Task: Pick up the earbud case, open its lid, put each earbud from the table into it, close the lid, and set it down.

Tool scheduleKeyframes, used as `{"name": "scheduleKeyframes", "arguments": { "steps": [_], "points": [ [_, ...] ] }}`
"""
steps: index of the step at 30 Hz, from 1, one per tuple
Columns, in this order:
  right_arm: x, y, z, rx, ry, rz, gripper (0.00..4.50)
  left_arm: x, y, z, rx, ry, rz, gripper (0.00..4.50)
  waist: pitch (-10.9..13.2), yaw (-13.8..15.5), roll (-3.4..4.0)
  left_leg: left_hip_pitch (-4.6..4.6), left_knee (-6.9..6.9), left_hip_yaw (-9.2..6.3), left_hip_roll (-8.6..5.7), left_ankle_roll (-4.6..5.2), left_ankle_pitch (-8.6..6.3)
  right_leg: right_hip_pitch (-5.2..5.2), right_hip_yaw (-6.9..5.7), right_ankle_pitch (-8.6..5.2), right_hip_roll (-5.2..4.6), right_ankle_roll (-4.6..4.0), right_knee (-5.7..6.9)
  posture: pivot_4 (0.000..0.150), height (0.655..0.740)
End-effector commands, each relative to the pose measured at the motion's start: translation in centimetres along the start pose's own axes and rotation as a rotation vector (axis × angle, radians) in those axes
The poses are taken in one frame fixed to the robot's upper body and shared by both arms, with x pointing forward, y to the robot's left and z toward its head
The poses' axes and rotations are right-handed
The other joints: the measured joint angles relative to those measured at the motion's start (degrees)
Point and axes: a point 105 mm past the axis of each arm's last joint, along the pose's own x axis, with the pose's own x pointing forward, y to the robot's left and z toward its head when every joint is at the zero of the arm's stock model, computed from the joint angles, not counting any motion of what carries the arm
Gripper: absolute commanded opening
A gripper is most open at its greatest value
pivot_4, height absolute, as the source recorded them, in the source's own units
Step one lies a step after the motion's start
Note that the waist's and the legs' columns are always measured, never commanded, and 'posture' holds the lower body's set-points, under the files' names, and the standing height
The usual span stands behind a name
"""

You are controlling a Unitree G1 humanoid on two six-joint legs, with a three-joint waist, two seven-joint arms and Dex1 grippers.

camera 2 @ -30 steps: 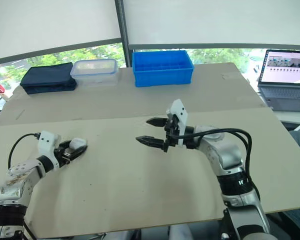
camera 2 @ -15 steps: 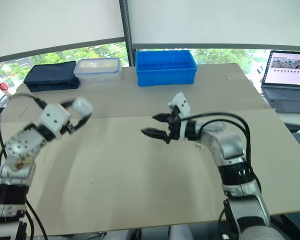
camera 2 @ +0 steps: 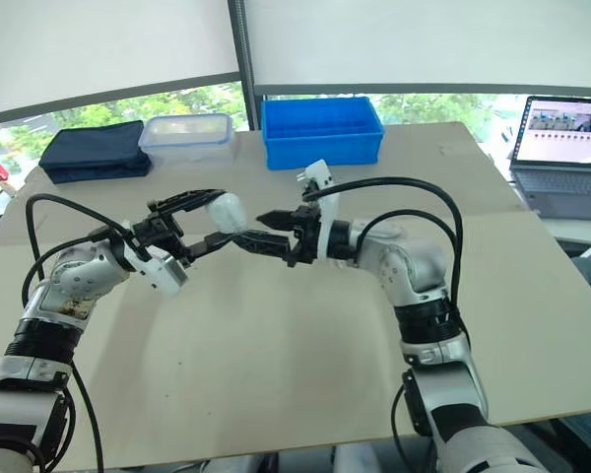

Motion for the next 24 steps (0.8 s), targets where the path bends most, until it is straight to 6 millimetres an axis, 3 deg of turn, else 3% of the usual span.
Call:
{"name": "scheduleKeyframes", "arguments": {
  "steps": [1, 8, 19, 24],
  "points": [
    [0.13, 0.90, 1.54, -0.025, -0.051, 0.026, 4.50, 0.25, 0.84, 0.57, 0.035, -0.050, 0.032, 2.58, 0.00, -0.03, 0.00, 0.00, 0.00, 0.00, 0.00, 0.00, 0.00, 0.00, 0.00, 0.00, 0.00, 0.00, 0.00, 0.150, 0.7400],
    [0.53, 1.36, 1.73, -0.029, -0.060, 0.046, 4.50, 0.50, 0.91, 0.68, 0.041, -0.074, 0.033, 2.58, 0.00, -0.11, 0.00, 0.00, 0.01, -0.01, -0.03, 0.00, 0.01, 0.00, -0.01, 0.01, 0.00, 0.02, 0.00, 0.150, 0.7400],
    [0.54, 1.64, 1.28, -0.061, -0.023, 0.072, 0.96, 0.84, 0.58, 0.88, 0.036, -0.099, 0.021, 2.58, 0.00, -0.28, 0.00, 0.00, 0.02, -0.01, -0.07, 0.00, 0.01, 0.00, -0.01, 0.00, 0.00, 0.03, 0.01, 0.150, 0.7400],
    [0.57, 1.66, 1.43, -0.069, -0.027, 0.072, 0.93, 0.98, 0.14, 1.04, 0.030, -0.112, 0.011, 2.58, 0.00, -0.31, 0.00, 0.00, 0.03, -0.02, -0.06, 0.00, 0.01, 0.00, -0.02, 0.00, 0.00, 0.03, 0.01, 0.150, 0.7400]
  ]
}}
